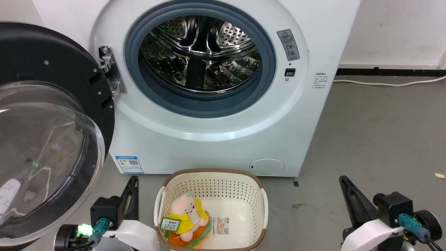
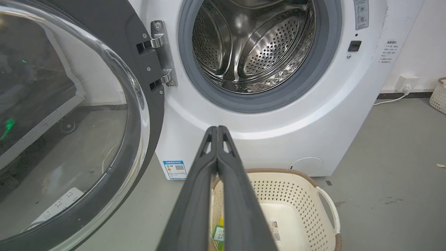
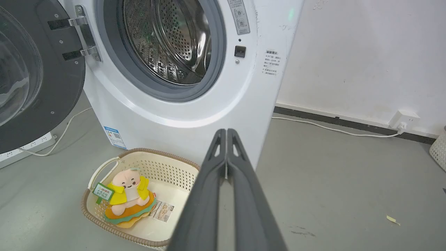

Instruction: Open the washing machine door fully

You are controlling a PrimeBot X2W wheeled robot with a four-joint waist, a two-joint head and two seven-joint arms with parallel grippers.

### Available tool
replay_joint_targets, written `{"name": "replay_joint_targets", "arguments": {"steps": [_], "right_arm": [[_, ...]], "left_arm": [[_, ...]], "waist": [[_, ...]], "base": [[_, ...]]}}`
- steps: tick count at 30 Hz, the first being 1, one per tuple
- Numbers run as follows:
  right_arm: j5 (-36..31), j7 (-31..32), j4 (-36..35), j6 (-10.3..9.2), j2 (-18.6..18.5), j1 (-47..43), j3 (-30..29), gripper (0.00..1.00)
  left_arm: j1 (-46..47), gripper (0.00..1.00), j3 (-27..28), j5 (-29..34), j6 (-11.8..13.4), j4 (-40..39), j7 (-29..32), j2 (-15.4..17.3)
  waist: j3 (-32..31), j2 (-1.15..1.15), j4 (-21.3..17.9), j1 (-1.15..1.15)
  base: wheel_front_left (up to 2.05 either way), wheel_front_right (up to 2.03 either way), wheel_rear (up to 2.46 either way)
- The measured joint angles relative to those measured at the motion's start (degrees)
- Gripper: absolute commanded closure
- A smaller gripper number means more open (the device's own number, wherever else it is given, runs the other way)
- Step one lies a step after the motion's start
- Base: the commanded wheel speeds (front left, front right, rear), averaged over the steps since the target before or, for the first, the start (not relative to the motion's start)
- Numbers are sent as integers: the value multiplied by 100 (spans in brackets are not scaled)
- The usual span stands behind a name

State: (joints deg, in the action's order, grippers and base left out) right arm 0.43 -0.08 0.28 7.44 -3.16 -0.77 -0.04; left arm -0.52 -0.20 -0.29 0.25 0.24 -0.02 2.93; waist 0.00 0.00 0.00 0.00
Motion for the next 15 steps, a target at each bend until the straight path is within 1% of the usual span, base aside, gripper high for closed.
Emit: {"name": "replay_joint_targets", "arguments": {"steps": [15], "right_arm": [[0,0,-2,0,0,5,5,100]], "left_arm": [[1,100,12,13,-1,-1,0,-4]], "waist": [[0,0,0,0]], "base": [[0,0,0]]}}
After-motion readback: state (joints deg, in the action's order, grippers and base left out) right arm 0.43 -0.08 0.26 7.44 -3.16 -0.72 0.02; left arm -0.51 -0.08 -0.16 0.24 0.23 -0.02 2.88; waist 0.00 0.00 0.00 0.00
